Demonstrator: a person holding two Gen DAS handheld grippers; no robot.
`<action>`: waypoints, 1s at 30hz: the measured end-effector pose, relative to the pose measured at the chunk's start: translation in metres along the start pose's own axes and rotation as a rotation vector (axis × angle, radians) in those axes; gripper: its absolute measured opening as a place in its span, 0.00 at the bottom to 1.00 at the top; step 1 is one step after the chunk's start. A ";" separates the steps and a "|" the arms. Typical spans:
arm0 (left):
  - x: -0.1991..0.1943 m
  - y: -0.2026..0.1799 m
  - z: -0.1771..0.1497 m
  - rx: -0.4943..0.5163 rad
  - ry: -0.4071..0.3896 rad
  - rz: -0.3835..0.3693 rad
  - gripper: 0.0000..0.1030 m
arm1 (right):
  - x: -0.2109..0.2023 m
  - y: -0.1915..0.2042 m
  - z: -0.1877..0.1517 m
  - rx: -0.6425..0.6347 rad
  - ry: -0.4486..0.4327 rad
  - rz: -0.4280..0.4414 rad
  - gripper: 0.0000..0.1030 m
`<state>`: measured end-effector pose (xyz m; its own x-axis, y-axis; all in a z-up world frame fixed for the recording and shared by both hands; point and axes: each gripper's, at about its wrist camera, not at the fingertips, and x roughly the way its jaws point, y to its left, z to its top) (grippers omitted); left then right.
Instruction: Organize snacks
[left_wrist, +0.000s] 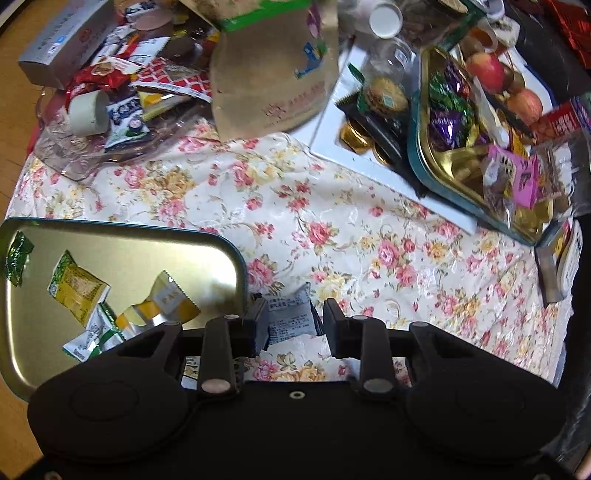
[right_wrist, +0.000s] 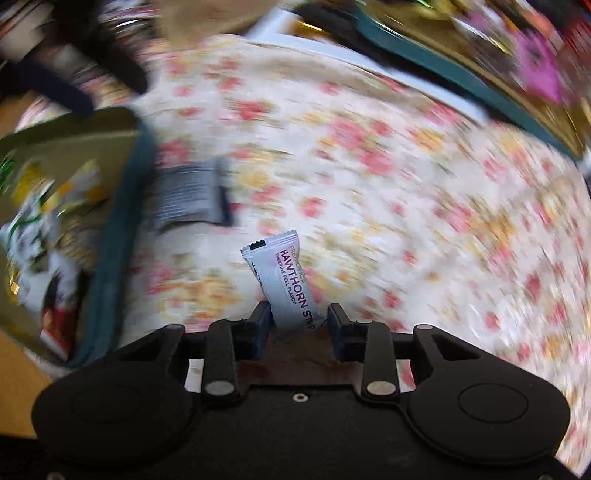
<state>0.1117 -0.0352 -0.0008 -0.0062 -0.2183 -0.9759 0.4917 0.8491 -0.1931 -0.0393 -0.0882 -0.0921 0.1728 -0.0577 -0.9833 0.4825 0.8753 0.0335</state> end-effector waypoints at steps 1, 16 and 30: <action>0.004 -0.003 -0.001 0.011 0.004 0.005 0.39 | 0.001 -0.009 0.002 0.042 0.019 -0.006 0.32; 0.040 -0.015 -0.004 -0.045 -0.038 0.045 0.39 | -0.029 -0.094 0.009 0.308 0.006 -0.028 0.32; 0.076 -0.037 -0.019 -0.010 0.026 0.233 0.45 | -0.048 -0.105 -0.006 0.318 -0.029 -0.006 0.32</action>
<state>0.0764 -0.0736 -0.0696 0.0839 -0.0030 -0.9965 0.4739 0.8798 0.0372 -0.1033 -0.1750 -0.0492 0.1913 -0.0803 -0.9782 0.7271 0.6811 0.0863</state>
